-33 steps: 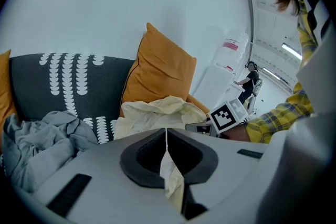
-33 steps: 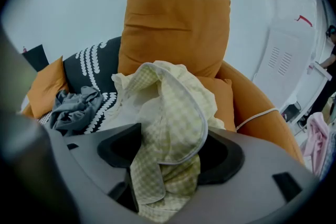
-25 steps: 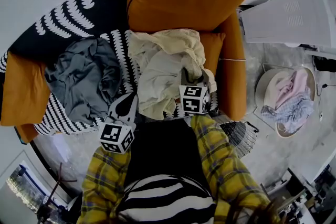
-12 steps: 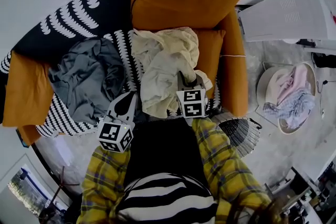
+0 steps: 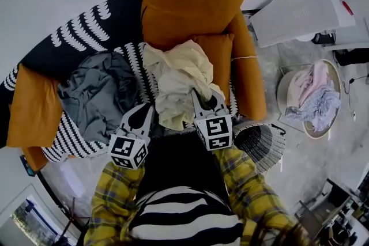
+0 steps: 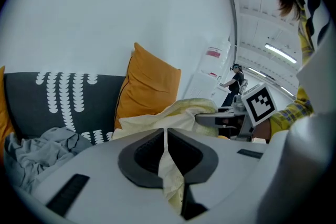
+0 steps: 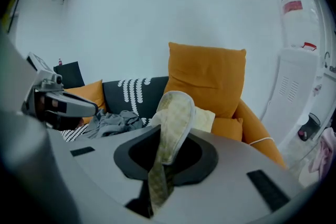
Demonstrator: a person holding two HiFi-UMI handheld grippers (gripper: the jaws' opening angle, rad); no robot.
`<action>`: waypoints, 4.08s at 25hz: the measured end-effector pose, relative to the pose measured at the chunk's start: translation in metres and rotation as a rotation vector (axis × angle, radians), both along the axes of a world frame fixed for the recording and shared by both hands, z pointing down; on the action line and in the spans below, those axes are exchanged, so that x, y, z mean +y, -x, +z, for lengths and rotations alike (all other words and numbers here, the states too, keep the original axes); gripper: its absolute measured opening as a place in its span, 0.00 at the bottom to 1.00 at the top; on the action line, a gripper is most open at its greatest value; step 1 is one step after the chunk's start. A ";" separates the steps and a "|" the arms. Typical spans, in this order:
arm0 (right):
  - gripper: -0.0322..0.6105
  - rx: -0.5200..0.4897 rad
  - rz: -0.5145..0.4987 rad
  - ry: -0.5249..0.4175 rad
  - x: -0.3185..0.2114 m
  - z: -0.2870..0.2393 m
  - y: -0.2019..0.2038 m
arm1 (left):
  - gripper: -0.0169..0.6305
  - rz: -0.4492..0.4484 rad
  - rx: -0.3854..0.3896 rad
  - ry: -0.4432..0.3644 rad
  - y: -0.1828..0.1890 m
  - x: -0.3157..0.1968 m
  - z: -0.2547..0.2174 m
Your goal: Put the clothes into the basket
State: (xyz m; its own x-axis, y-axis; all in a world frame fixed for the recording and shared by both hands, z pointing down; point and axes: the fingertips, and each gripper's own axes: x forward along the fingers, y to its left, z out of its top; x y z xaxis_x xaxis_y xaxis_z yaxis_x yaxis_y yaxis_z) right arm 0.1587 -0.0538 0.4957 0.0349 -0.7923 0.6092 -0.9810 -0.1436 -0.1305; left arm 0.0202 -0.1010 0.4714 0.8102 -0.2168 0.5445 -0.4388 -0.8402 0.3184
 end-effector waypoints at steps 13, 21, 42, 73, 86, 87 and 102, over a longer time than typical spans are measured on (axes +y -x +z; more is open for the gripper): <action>0.15 0.087 0.171 -0.158 0.049 -0.117 -0.013 | 0.06 0.184 0.110 -0.032 -0.027 0.018 -0.048; 0.15 0.155 0.357 -0.221 0.090 -0.167 -0.022 | 0.06 0.368 0.179 -0.043 -0.054 0.041 -0.075; 0.15 0.396 0.832 -0.362 0.274 -0.288 -0.070 | 0.06 0.855 0.303 0.040 -0.159 0.184 -0.127; 0.15 0.237 1.196 -0.186 0.563 -0.171 -0.092 | 0.06 1.177 0.225 0.050 -0.232 0.446 -0.103; 0.16 0.022 1.176 0.043 0.578 -0.039 -0.075 | 0.06 1.229 0.074 0.060 -0.230 0.475 -0.039; 0.17 0.011 1.169 0.076 0.578 -0.030 -0.072 | 0.06 1.238 0.062 0.061 -0.228 0.476 -0.035; 0.40 -0.114 0.975 0.468 0.587 0.032 -0.029 | 0.06 1.250 0.020 0.076 -0.221 0.481 -0.021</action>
State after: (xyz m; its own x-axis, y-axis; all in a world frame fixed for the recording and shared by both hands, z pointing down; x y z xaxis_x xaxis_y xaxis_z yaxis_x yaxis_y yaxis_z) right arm 0.1873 0.5334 0.5277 0.4474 -0.1424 0.8829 -0.4032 -0.9133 0.0570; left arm 0.2415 0.3802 0.4504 0.4469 0.7366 0.5076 0.6501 -0.6572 0.3814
